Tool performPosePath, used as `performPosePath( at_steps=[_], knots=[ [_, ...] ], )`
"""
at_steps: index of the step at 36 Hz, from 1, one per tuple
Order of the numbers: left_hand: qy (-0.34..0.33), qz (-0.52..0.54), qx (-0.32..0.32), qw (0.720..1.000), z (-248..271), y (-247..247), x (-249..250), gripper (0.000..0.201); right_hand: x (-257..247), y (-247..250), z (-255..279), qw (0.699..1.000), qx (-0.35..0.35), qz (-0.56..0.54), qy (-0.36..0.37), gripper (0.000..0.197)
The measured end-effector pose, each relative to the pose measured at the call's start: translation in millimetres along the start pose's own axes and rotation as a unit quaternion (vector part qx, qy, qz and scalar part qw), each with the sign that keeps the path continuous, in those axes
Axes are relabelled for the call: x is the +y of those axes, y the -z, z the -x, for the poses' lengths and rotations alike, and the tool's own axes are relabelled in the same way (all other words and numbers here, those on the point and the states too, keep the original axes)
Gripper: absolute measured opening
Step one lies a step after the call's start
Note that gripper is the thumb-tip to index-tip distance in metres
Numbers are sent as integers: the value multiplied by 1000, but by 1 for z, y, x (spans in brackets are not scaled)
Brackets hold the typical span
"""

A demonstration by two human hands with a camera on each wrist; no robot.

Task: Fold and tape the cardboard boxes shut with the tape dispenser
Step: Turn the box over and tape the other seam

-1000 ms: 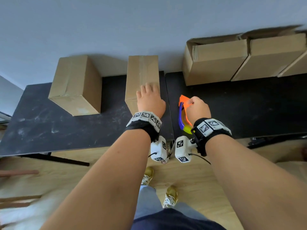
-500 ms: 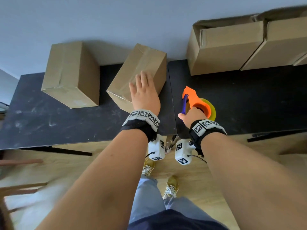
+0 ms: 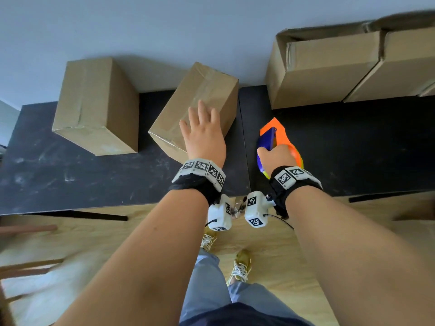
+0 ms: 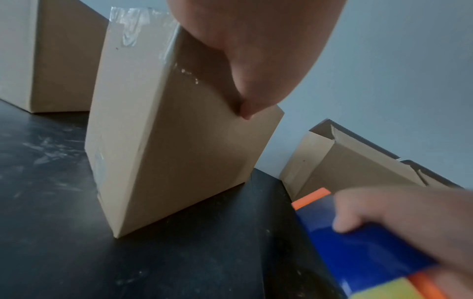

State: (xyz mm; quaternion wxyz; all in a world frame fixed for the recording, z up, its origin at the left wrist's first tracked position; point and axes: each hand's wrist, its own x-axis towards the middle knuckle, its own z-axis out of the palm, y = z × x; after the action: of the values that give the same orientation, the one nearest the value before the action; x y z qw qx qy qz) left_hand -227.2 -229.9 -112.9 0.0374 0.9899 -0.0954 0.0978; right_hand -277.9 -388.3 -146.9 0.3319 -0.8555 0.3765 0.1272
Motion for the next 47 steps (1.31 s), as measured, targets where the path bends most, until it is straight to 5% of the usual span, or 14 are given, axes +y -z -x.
performPosePath(
  at_steps=[6,10,16,22,27,33,40,42,47],
  knots=[
    [-1,-1,-51,999,5,18,-7,50,-23,33,15,982,-22,-185,-27,26],
    [7,-20,-67,998,15,24,-21,53,-28,45,24,972,-28,-233,-27,58],
    [12,-21,-53,998,30,33,-45,46,-36,53,42,972,-34,-230,8,71],
    [34,76,-86,993,16,55,-46,30,-39,66,59,967,-56,-241,56,42],
    [90,300,-160,936,-9,83,-33,27,-44,81,72,959,-73,-254,100,34],
    [250,548,-212,770,-22,107,-18,29,-49,96,82,947,-105,-265,146,34],
    [299,653,-273,640,-20,119,-20,48,-52,105,91,934,-154,-271,172,38],
    [304,665,-269,628,-21,120,-21,43,-53,106,90,933,-164,-268,174,45],
    [312,636,-278,648,-23,121,-29,44,-54,108,93,932,-186,-248,185,49]
  ],
)
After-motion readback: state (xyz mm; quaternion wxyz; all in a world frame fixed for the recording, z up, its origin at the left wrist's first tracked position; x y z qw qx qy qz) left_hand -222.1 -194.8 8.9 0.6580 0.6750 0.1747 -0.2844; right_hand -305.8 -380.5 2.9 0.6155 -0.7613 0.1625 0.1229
